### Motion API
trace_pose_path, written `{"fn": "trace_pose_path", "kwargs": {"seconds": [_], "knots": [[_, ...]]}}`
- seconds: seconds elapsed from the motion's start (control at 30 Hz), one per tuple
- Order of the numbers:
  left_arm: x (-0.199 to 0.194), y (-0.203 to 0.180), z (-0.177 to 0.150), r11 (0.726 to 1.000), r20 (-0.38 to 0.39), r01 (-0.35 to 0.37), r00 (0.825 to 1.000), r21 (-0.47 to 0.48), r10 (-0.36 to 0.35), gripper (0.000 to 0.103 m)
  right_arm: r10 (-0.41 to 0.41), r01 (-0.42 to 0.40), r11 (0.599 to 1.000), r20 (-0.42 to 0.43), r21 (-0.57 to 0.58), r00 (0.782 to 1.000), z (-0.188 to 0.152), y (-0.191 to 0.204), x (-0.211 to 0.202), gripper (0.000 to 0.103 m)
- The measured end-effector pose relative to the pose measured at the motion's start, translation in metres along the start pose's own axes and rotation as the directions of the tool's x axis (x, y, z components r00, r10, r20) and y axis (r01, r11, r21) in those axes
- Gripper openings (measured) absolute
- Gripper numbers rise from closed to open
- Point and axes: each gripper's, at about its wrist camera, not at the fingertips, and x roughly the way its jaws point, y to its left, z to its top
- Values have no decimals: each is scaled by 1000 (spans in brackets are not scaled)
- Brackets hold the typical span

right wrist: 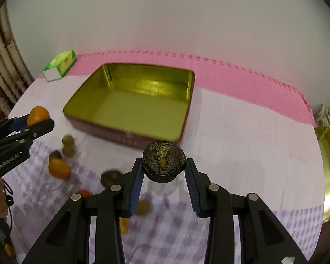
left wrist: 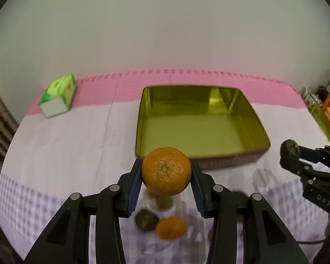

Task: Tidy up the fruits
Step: 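Lift and carry the orange and plum over the TOFFEE tin with both tools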

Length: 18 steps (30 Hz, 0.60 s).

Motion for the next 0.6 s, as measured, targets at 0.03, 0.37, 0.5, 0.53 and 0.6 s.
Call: {"fn": "trace_pose_path", "kwargs": {"seconds": [0.03, 0.37, 0.5, 0.53, 0.6], "knots": [[5, 2, 7, 1000, 4, 9, 1000, -1, -9, 43, 1, -1, 1000, 0, 0, 1000, 3, 0, 2, 35], [55, -3, 40, 1000, -39, 11, 999, 20, -10, 43, 14, -14, 1000, -26, -2, 1000, 42, 9, 44, 35], [75, 0, 40, 1000, -73, 10, 997, 2, -10, 43, 33, -32, 999, -51, 16, 998, 47, 10, 62, 35], [78, 1, 39, 1000, -77, 11, 997, -1, -11, 43, 31, -30, 999, -55, 17, 998, 46, 10, 65, 35], [83, 1, 37, 1000, -84, 13, 996, -1, -13, 43, 33, -32, 999, -61, 18, 998, 47, 11, 70, 35]]}}
